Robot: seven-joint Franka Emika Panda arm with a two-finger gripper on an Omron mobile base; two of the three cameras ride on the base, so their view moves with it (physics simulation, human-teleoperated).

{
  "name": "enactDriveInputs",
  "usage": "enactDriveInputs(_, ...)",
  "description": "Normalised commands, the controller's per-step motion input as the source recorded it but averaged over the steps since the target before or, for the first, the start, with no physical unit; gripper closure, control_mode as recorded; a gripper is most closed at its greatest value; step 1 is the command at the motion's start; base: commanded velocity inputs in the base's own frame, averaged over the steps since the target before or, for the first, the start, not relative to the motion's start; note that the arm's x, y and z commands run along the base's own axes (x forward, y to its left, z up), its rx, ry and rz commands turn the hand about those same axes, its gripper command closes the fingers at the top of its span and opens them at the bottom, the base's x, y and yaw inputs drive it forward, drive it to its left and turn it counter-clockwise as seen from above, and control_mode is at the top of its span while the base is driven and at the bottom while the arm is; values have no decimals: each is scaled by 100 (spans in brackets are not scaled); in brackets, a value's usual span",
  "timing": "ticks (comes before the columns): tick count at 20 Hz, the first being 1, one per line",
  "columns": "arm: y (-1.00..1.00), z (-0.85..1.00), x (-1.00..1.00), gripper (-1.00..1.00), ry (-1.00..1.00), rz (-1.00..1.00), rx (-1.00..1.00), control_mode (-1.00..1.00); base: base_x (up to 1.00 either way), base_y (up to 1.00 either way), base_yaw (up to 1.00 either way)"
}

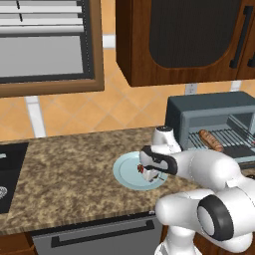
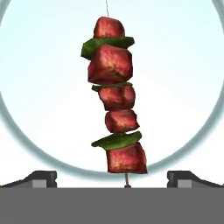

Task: Pick up the kebab skewer and baguette bread, and place them inside the toaster oven. Close the toaster oven door and start by setting the timer.

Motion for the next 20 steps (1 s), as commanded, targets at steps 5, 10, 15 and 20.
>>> enactDriveInputs(5, 0, -9, 14, -100, -7, 4, 0, -100, 0, 0, 0)
enactDriveInputs(10, 0, -2, 40, -100, -5, 5, 0, -100, 0, 0, 0)
enactDriveInputs(15, 2, -22, 9, 100, 0, 3, 0, -100, 0, 0, 0)
enactDriveInputs(20, 2, -20, 0, 100, 0, 1, 1, -100, 0, 0, 0)
